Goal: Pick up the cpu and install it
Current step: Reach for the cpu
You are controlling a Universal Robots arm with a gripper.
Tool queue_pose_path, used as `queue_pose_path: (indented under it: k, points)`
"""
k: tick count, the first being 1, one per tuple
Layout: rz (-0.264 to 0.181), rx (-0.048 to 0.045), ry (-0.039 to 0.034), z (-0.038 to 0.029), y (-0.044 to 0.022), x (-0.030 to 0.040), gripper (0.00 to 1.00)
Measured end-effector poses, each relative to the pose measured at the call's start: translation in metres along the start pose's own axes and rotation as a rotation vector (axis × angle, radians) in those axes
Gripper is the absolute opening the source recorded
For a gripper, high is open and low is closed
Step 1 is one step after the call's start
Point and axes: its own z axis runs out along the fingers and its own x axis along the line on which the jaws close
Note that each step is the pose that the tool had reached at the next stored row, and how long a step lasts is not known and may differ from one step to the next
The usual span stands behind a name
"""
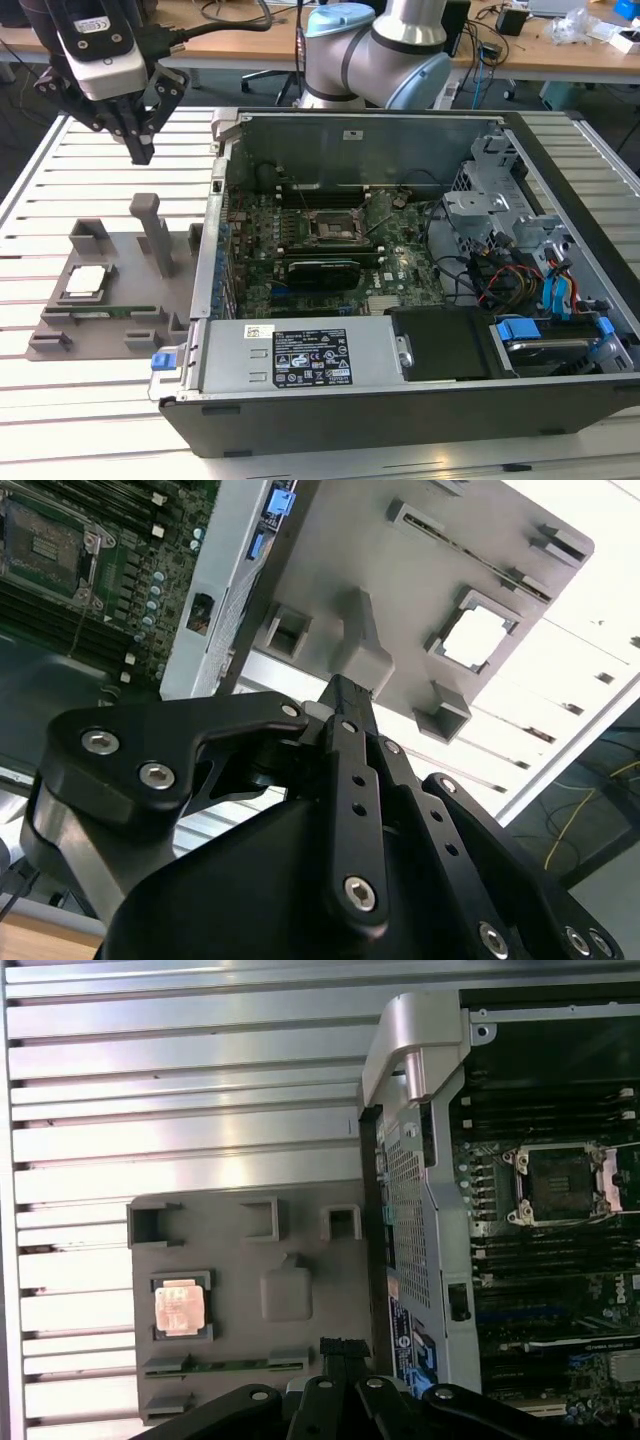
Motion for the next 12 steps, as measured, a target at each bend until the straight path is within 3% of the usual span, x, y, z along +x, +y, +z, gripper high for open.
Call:
queue_pose_path:
  k: [12]
  points:
    - [0.000,0.0000,0.0000,-0.0004,-0.0011,0.0153,0.11]
